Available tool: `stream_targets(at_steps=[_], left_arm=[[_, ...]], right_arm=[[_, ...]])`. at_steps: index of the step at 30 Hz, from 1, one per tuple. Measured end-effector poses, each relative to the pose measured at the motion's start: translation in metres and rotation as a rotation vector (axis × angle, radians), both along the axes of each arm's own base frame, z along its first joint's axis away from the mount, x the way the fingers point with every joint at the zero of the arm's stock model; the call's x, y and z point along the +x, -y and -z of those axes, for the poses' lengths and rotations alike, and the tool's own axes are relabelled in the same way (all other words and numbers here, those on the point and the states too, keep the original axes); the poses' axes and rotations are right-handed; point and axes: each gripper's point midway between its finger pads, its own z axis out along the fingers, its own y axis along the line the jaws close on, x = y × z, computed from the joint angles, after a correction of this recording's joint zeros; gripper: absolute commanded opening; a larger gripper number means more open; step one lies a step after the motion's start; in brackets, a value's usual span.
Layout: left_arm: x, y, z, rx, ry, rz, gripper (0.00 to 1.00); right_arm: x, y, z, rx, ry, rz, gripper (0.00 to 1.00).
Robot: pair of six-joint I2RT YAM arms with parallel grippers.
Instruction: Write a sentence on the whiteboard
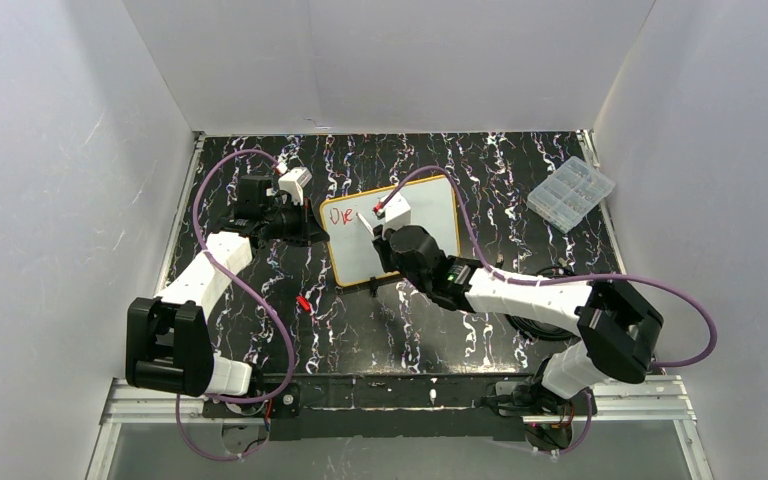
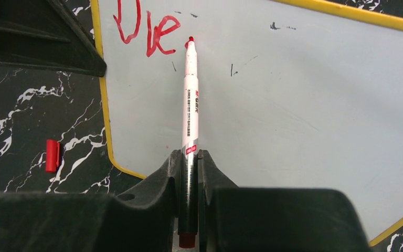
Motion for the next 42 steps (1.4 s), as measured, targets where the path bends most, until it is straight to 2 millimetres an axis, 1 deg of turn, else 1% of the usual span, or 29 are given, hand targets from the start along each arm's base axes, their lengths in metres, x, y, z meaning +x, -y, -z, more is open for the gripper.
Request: stream_targets(at_steps=[7, 18, 23, 28, 34, 42], left_arm=[[0.0, 0.0, 0.0, 0.001, 0.0, 0.0, 0.0], [0.0, 0.0, 0.0, 0.001, 0.0, 0.0, 0.0], [0.0, 0.0, 0.0, 0.001, 0.0, 0.0, 0.0], [0.0, 0.0, 0.0, 0.001, 0.0, 0.0, 0.0], [0.0, 0.0, 0.0, 0.001, 0.0, 0.0, 0.0], [0.0, 0.0, 0.0, 0.001, 0.0, 0.0, 0.0]], right_arm=[[0.005, -0.009, -0.006, -0.003, 0.018, -0.015, 0.01], [0.002, -0.012, -0.002, 0.002, 0.008, -0.032, 0.01], [-0.003, -0.008, 0.011, -0.011, -0.018, -0.035, 0.01], [-0.008, -0.004, 0.018, -0.023, -0.036, -0.033, 0.01], [-0.006, 0.001, 0.015, -0.026, -0.025, -0.009, 0.01], [-0.003, 0.003, 0.011, -0.036, -0.002, -0.003, 0.01]])
